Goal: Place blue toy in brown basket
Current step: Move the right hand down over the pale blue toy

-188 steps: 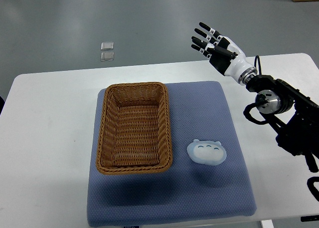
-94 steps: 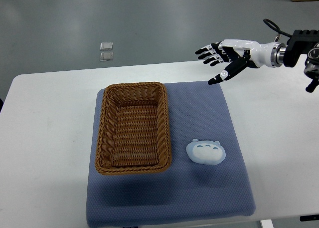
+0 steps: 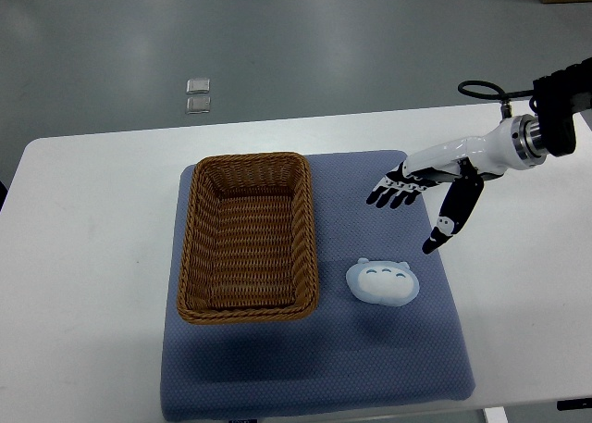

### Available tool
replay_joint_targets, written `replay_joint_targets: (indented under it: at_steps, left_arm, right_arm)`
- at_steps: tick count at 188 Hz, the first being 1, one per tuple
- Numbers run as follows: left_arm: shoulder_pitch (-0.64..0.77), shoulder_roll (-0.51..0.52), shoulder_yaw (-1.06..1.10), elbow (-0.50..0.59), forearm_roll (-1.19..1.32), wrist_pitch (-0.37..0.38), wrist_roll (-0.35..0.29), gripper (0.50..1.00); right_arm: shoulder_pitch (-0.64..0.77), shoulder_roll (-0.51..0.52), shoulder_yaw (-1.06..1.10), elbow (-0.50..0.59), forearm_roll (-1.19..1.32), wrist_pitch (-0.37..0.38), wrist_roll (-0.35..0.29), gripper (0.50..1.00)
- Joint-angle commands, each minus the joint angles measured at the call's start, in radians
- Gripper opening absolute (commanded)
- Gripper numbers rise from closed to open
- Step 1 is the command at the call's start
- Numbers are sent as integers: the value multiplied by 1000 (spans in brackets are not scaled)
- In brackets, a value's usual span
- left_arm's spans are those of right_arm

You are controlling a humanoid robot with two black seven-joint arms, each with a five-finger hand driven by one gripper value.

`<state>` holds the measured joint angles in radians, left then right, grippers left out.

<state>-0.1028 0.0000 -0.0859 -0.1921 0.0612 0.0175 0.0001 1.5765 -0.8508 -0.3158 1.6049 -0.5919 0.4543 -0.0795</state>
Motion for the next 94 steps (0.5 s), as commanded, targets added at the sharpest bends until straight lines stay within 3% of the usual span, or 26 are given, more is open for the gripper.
replay_joint_targets:
  at_steps: [1, 71, 94]
  left_arm:
    - [0, 0, 0, 0, 0, 1, 0, 1000]
    - [0, 0, 3, 0, 0, 1, 0, 1000]
    - [0, 0, 5, 2, 0, 1, 0, 1000]
  right_arm:
    - [-27, 13, 1, 4, -2, -19, 3, 901]
    - [-153, 62, 1, -3, -32, -184, 6, 899]
    - [-193, 64, 7, -3, -63, -197, 7, 899]
